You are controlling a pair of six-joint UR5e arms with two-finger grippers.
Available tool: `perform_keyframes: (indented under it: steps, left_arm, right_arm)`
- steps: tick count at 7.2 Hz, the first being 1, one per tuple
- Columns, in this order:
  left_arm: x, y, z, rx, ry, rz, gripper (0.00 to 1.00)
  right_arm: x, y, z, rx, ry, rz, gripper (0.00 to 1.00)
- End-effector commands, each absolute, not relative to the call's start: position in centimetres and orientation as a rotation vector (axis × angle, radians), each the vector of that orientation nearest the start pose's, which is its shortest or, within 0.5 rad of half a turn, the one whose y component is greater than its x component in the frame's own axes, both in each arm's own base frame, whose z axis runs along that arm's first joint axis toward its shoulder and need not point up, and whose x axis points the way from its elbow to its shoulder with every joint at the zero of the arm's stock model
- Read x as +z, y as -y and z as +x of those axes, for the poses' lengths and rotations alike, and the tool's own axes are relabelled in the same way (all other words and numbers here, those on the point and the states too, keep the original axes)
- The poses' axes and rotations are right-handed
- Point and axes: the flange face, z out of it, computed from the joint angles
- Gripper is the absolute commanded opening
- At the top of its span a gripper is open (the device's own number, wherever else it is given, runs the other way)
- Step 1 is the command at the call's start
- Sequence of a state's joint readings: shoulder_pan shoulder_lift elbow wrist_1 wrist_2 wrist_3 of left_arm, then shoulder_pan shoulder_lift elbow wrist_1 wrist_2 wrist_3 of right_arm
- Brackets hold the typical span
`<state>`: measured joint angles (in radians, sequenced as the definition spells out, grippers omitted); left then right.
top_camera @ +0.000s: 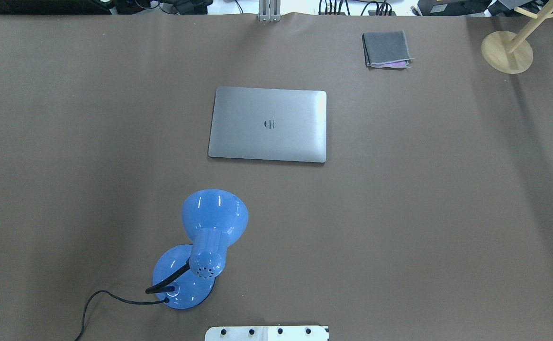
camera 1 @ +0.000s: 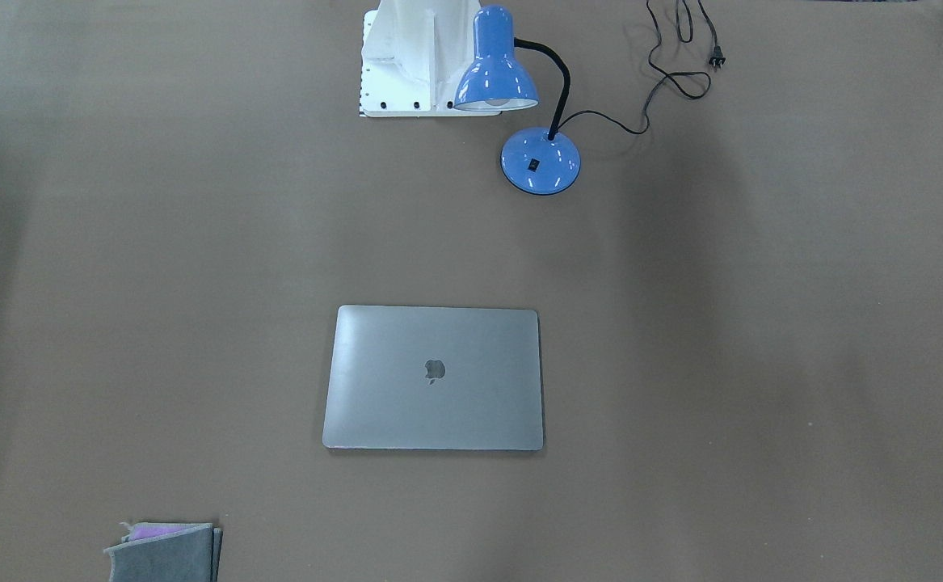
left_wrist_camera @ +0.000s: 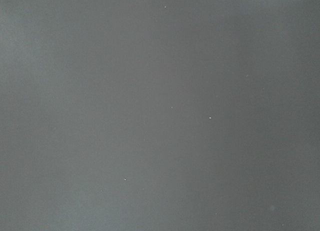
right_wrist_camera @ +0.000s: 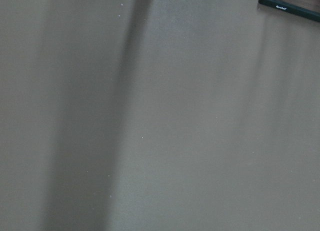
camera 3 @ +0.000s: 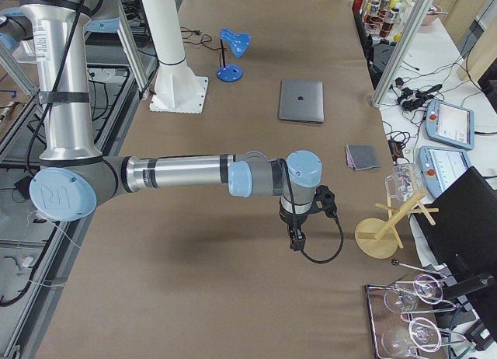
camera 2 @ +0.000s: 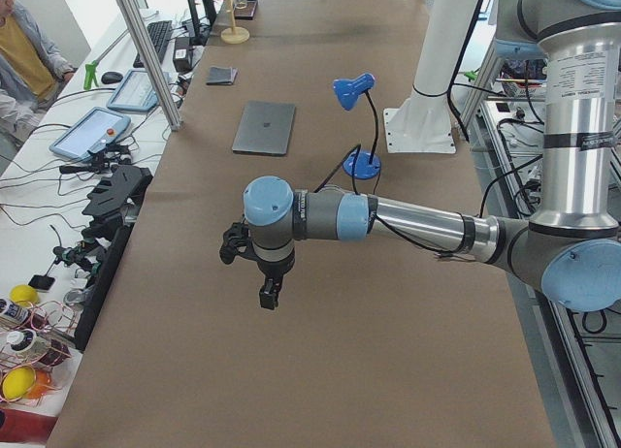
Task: Close laptop
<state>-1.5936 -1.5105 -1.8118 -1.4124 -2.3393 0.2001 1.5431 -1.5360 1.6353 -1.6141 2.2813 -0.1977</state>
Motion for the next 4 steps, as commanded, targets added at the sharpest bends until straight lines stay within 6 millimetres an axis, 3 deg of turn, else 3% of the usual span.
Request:
perform_keyframes:
  steps: [1,4]
  left_arm:
    - [57.82,46.45,-7.46,0.177,-0.764,0.119,0.98]
    - [57.72,46.97,-7.50,0.180,-0.759,0.122,0.98]
  right_arm:
    - [62.02,50.93,5.43,-0.234,0.705,0.110,1.00]
    - [62.68,50.64,5.44,-0.234,0.706,0.101,1.00]
